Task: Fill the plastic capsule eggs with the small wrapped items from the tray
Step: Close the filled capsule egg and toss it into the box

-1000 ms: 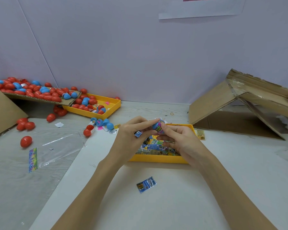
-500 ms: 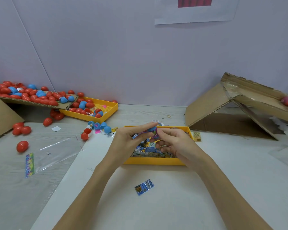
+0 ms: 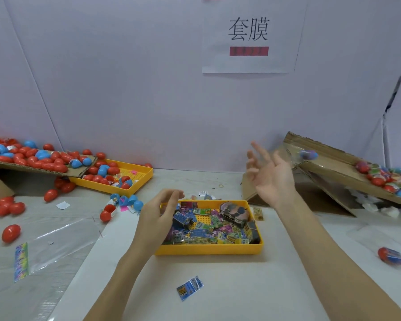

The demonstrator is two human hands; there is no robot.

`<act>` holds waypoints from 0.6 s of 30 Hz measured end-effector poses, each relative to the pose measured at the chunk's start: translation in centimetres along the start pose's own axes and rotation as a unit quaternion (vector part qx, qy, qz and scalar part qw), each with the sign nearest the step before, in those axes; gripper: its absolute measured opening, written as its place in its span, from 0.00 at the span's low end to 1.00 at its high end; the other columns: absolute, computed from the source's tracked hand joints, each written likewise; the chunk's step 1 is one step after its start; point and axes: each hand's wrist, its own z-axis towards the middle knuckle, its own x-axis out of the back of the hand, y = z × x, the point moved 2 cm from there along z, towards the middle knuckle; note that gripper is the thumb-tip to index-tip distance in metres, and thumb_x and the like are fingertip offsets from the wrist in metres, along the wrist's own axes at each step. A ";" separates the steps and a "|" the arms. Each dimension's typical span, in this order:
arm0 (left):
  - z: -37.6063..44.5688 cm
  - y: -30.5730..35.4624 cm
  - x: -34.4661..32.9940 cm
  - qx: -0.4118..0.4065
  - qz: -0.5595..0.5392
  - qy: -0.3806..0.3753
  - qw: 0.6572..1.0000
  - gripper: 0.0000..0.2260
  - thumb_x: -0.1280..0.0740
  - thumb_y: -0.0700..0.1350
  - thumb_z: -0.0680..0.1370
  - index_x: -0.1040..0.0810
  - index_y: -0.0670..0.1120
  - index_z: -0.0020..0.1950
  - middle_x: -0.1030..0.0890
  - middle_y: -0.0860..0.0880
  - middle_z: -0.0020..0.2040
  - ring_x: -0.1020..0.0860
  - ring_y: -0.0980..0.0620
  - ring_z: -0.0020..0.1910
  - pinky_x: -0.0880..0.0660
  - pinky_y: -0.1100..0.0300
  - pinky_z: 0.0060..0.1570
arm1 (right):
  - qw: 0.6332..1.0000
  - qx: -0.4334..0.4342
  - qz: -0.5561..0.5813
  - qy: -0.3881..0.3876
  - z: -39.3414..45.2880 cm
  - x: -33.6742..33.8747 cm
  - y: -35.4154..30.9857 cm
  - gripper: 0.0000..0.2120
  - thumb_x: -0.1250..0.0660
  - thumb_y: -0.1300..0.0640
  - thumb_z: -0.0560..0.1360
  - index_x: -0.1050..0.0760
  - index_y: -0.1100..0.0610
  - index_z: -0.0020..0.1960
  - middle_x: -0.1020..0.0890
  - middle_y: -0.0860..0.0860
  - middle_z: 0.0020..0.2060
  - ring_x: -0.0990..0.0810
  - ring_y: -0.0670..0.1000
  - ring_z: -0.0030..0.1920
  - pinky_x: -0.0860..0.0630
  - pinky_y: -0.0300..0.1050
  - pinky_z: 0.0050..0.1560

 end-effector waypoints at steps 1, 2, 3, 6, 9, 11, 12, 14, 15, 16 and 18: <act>0.0 -0.1 0.0 0.003 0.008 -0.001 1.000 0.18 0.43 0.57 0.80 0.19 0.50 0.59 0.16 0.58 0.53 0.20 0.60 0.57 0.22 0.68 0.51 | 0.998 -0.012 -0.067 0.004 -0.1 0.5 0.8 0.24 0.49 0.46 0.86 0.21 0.59 0.64 0.18 0.53 0.43 0.23 0.46 0.36 0.29 0.35 0.29; 0.1 -0.2 -0.1 0.006 0.017 0.000 1.000 0.19 0.43 0.57 0.80 0.18 0.50 0.57 0.16 0.59 0.52 0.20 0.60 0.56 0.23 0.71 0.49 | 0.992 -0.026 -0.125 0.002 -0.4 1.0 1.9 0.22 0.46 0.48 0.86 0.20 0.61 0.62 0.19 0.52 0.43 0.23 0.46 0.36 0.29 0.35 0.29; 0.1 -0.3 -0.1 0.011 0.026 0.003 1.000 0.19 0.43 0.58 0.80 0.18 0.50 0.57 0.17 0.59 0.52 0.20 0.60 0.55 0.24 0.73 0.48 | 0.984 -0.036 -0.174 -0.003 -0.7 1.5 2.9 0.19 0.44 0.51 0.86 0.19 0.62 0.61 0.19 0.52 0.41 0.23 0.46 0.35 0.29 0.35 0.28; 0.3 -0.7 -0.1 0.027 0.044 0.011 0.999 0.15 0.41 0.55 0.82 0.17 0.50 0.55 0.17 0.59 0.51 0.20 0.60 0.53 0.25 0.74 0.46 | 0.957 -0.037 -0.287 -0.005 -1.5 2.4 5.7 0.17 0.43 0.56 0.86 0.18 0.64 0.57 0.19 0.52 0.37 0.23 0.47 0.32 0.28 0.36 0.28; 0.3 -1.3 0.2 0.030 0.078 0.028 0.996 0.10 0.38 0.46 0.85 0.16 0.47 0.55 0.16 0.54 0.50 0.20 0.58 0.52 0.26 0.72 0.45 | 0.908 0.019 -0.418 -0.015 -2.1 2.6 7.5 0.16 0.42 0.58 0.86 0.17 0.63 0.52 0.20 0.54 0.33 0.26 0.46 0.28 0.31 0.34 0.26; 0.5 -1.7 0.6 0.038 0.111 0.050 0.992 0.10 0.37 0.46 0.84 0.17 0.46 0.55 0.17 0.53 0.51 0.21 0.56 0.51 0.27 0.72 0.43 | 0.881 0.046 -0.470 -0.031 -2.3 2.5 8.0 0.16 0.42 0.58 0.86 0.16 0.61 0.49 0.19 0.54 0.32 0.27 0.46 0.27 0.32 0.35 0.25; 0.6 -2.0 0.9 0.039 0.123 0.067 0.989 0.09 0.37 0.46 0.84 0.17 0.46 0.56 0.17 0.53 0.51 0.21 0.56 0.50 0.27 0.72 0.42 | 0.867 0.051 -0.495 -0.040 -2.3 2.4 8.2 0.16 0.41 0.57 0.85 0.16 0.60 0.48 0.19 0.54 0.31 0.27 0.47 0.27 0.32 0.35 0.26; 0.9 -2.6 1.5 0.044 0.142 0.114 0.982 0.08 0.36 0.45 0.84 0.18 0.47 0.56 0.18 0.53 0.51 0.23 0.57 0.49 0.28 0.73 0.42 | 0.825 0.060 -0.558 -0.065 -2.4 2.2 8.5 0.16 0.40 0.53 0.85 0.16 0.57 0.46 0.18 0.52 0.31 0.26 0.46 0.26 0.28 0.37 0.29; 0.9 -3.2 1.8 0.054 0.147 0.141 0.978 0.07 0.36 0.44 0.84 0.18 0.47 0.56 0.19 0.52 0.52 0.23 0.57 0.50 0.27 0.72 0.44 | 0.801 0.066 -0.589 -0.081 -2.4 2.2 8.7 0.16 0.39 0.52 0.84 0.17 0.55 0.45 0.17 0.52 0.31 0.25 0.46 0.26 0.26 0.40 0.31; 1.1 -3.8 2.4 0.072 0.147 0.169 0.972 0.07 0.36 0.43 0.84 0.19 0.47 0.56 0.19 0.51 0.53 0.23 0.56 0.51 0.26 0.70 0.47 | 0.777 0.073 -0.619 -0.094 -2.5 2.2 8.9 0.16 0.39 0.51 0.84 0.17 0.54 0.44 0.17 0.52 0.31 0.24 0.46 0.27 0.23 0.43 0.34; 1.7 -5.2 3.8 0.125 0.144 0.227 0.955 0.06 0.36 0.42 0.83 0.20 0.45 0.57 0.20 0.48 0.54 0.24 0.52 0.56 0.22 0.58 0.55 | 0.724 0.095 -0.675 -0.105 -2.6 2.1 9.0 0.16 0.39 0.50 0.84 0.18 0.50 0.43 0.17 0.48 0.31 0.22 0.47 0.28 0.21 0.49 0.38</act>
